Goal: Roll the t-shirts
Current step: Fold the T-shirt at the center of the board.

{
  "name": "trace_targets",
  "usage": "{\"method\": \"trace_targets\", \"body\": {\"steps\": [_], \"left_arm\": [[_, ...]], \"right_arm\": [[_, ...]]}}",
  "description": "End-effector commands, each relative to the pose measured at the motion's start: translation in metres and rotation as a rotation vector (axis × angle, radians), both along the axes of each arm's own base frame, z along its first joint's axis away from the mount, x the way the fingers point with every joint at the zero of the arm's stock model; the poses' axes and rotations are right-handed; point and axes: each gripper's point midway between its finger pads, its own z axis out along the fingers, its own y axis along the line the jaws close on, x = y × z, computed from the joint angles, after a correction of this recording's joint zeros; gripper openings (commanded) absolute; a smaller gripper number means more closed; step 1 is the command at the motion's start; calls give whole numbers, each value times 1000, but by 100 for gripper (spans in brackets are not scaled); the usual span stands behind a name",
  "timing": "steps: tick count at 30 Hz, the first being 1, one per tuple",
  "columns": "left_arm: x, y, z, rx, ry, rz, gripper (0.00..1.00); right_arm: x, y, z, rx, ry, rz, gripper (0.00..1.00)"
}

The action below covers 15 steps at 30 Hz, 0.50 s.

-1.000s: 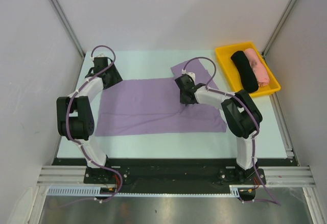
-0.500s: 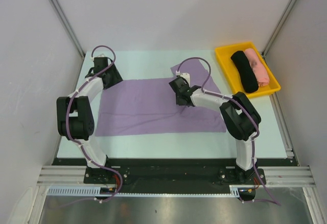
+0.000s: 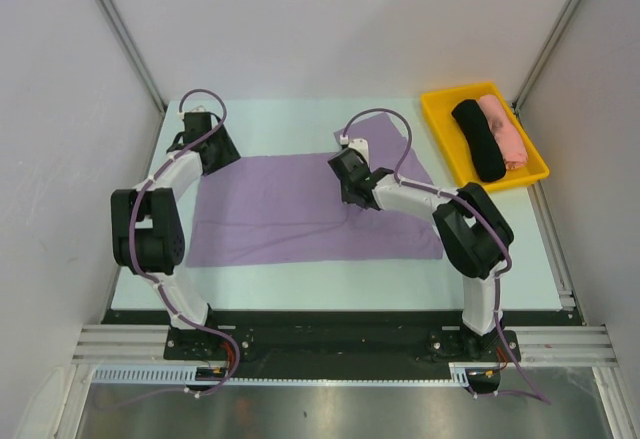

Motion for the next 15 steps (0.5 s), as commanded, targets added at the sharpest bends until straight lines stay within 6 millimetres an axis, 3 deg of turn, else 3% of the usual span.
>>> {"method": "trace_targets", "body": {"steps": [1,5,10,12,13,15], "left_arm": [[3,-4,1,-5,-5,-18,66],[3,-3,2,1,-6,-16,66],[4,-3,0,0,-3,-15,66],[4,-3,0,-2,-5,-15,67],[6,-3,0,-1,-8,-14,68],[7,-1,2,5,-11,-5,68]], "right_arm": [[18,9,51,72,-139,-7,3],[18,19,58,97,-165,26,4],[16,21,45,79,-142,42,7],[18,21,42,78,-136,52,22],[18,20,42,78,-134,59,36],[23,16,47,93,-138,63,47]]}}
